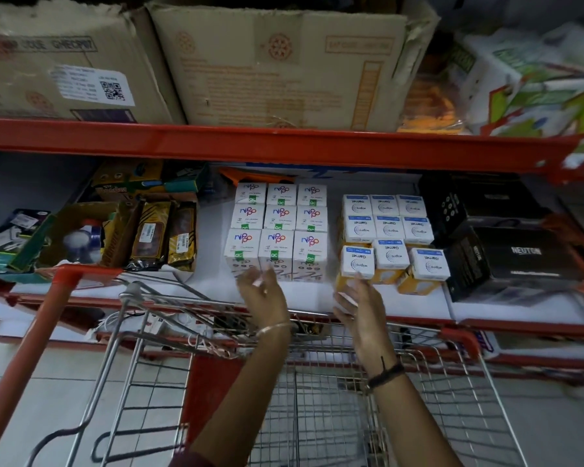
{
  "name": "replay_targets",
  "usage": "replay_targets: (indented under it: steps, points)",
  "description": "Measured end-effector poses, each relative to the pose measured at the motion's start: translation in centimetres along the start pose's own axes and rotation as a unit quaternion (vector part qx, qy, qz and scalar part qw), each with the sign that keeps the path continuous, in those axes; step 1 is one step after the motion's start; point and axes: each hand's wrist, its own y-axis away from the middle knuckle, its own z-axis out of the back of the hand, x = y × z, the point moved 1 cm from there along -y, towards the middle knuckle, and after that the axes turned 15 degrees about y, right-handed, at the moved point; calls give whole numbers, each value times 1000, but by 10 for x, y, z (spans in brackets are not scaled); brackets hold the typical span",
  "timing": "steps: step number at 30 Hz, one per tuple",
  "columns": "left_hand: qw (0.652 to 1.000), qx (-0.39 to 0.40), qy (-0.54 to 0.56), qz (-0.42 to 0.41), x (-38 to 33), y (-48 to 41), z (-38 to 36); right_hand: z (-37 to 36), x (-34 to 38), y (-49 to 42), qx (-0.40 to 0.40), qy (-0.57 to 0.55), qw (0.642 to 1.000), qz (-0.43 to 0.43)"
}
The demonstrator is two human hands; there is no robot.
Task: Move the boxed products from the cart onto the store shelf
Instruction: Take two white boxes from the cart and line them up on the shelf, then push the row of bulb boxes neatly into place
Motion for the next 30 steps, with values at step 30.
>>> replay_targets:
  steps: [30]
  points:
    - [985,27,-104,132,120,24,-131,125,29,-128,-71,71,995,-8]
